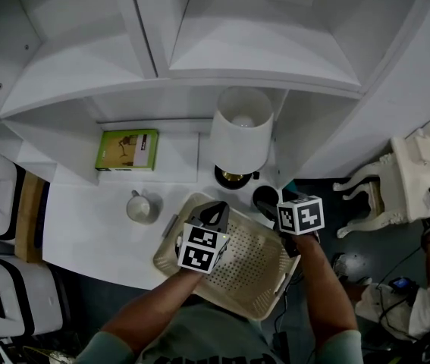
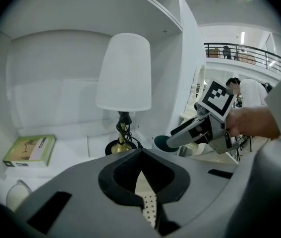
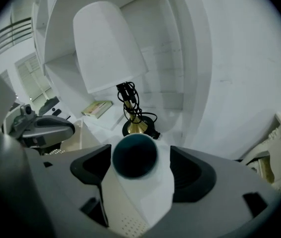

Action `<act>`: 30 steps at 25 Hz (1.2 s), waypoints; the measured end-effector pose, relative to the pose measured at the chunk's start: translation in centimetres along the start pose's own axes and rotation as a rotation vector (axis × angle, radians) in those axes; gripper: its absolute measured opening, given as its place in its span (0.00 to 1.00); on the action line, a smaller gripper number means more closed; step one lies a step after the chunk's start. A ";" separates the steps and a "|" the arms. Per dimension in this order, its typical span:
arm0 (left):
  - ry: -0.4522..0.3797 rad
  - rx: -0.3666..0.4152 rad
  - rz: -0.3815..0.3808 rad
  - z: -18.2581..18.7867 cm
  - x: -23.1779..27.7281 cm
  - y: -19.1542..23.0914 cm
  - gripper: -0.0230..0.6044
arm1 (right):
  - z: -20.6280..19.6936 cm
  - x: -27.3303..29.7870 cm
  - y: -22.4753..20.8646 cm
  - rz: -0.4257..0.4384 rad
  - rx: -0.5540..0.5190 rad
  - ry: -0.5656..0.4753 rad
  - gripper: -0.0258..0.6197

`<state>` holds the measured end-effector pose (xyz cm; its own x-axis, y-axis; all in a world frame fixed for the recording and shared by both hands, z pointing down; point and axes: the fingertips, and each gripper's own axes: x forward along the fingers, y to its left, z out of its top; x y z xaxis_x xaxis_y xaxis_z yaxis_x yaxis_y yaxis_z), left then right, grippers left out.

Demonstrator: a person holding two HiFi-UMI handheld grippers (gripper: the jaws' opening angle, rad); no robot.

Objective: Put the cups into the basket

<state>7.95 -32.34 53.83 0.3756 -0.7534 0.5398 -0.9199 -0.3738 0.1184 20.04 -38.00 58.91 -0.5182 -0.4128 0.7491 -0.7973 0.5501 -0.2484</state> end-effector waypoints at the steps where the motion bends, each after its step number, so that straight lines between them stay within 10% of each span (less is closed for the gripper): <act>1: 0.000 0.001 0.000 0.0 0.1 0.0 0.05 | -0.1 0.2 0.2 0.008 -0.013 0.011 0.59; 30: -0.010 0.003 -0.017 0.2 -0.6 -0.6 0.05 | -1.0 3.2 0.7 -0.071 -0.255 0.219 0.63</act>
<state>8.33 -31.72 53.29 0.3920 -0.7523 0.5295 -0.9132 -0.3880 0.1247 18.11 -38.23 61.77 -0.3634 -0.3061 0.8799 -0.7115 0.7010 -0.0499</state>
